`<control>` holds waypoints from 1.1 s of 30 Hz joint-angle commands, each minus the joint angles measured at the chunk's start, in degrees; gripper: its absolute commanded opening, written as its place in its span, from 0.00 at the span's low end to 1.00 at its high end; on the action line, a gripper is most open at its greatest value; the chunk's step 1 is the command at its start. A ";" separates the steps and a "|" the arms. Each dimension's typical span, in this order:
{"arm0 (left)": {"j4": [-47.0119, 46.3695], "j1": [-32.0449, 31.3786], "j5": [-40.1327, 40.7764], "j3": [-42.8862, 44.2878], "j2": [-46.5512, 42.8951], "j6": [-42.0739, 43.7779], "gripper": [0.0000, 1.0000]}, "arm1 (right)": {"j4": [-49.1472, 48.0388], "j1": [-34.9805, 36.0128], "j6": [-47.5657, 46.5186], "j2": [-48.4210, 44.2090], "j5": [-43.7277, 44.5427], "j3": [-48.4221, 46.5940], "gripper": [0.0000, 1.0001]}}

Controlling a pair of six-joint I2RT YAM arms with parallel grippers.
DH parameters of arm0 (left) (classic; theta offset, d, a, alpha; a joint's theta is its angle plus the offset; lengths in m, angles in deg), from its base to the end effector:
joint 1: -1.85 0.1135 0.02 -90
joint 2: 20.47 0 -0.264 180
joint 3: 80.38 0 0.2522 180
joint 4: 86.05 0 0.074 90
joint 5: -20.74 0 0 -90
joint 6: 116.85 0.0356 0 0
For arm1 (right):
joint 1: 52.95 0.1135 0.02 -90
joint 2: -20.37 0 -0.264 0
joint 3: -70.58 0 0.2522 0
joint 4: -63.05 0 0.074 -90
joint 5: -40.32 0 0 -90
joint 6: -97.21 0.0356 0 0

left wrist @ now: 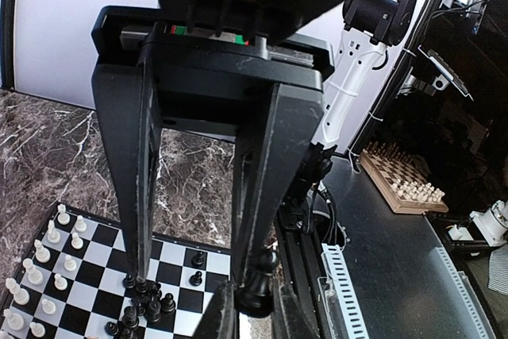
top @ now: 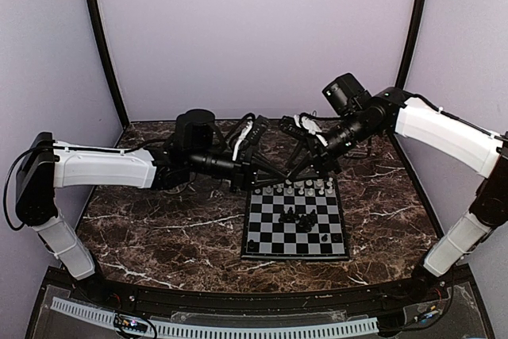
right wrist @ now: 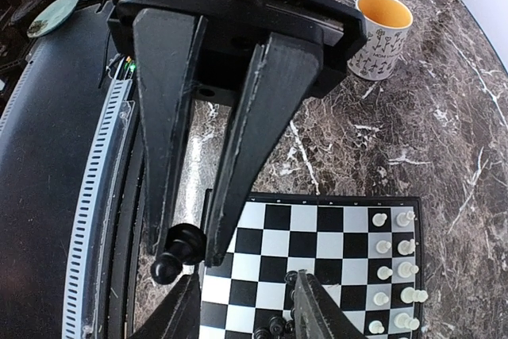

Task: Set up the chess pieces on the board
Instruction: Pass from the left arm to the right

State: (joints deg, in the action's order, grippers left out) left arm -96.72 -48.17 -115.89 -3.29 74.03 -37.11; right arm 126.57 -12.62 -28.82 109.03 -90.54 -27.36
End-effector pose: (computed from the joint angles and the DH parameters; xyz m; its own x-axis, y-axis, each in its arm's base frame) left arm 0.2238 -0.3071 0.2897 -0.2505 0.1084 -0.9620 0.9608 -0.0941 -0.2608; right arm 0.2302 0.2260 0.3362 -0.0409 -0.6183 -0.7849 -0.9954 -0.0427 0.0856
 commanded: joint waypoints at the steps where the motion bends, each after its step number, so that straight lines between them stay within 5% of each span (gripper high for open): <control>1: -1.89 0.27 -1.54 -0.55 -0.61 -0.72 0.11 | 1.81 0.49 -1.67 -1.04 -1.59 -0.69 0.41; 20: -0.81 0.26 -2.36 0.32 0.08 -0.71 0.11 | 2.28 0.60 0.56 -1.81 -4.89 -4.05 0.44; 33: -0.73 0.27 -2.49 0.54 0.34 -1.13 0.11 | 2.70 1.49 0.26 -0.90 -6.41 -4.67 0.36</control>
State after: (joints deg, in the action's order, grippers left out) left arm -96.89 -48.17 -117.11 -3.29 74.36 -37.89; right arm 129.58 -11.98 -28.69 107.88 -95.24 -30.09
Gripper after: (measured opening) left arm 0.141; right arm 0.371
